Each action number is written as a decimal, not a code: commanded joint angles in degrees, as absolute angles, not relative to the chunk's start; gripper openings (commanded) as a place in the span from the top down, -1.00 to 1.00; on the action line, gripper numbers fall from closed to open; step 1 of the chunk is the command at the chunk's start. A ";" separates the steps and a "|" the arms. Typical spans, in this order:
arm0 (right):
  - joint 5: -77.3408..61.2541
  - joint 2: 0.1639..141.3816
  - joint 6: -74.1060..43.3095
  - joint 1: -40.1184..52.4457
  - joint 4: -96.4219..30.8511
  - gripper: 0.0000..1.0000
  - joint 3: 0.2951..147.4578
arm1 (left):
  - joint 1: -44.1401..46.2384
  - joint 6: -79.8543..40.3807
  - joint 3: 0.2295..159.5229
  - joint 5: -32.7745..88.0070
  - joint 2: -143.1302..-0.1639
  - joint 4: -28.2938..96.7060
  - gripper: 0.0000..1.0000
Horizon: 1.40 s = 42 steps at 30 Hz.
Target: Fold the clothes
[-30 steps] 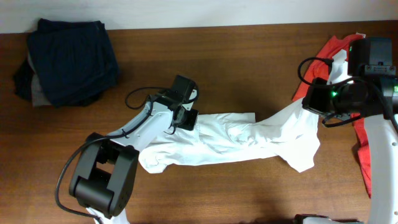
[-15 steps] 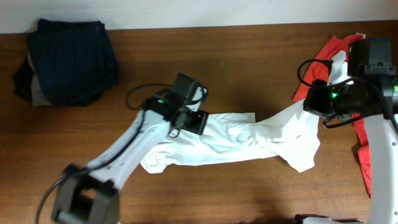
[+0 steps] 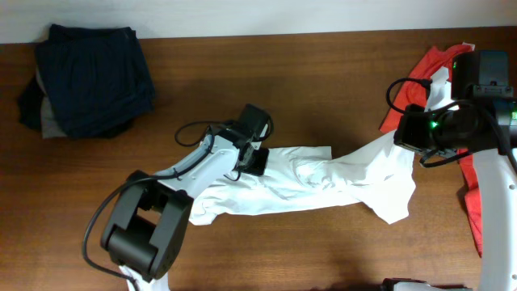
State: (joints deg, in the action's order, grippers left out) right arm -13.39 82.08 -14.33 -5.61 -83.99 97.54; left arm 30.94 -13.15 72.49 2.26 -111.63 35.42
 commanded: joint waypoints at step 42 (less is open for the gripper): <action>-6.79 82.13 -14.79 -5.91 -83.59 0.92 97.67 | 22.33 -15.07 75.35 -5.45 -108.22 68.64 -0.46</action>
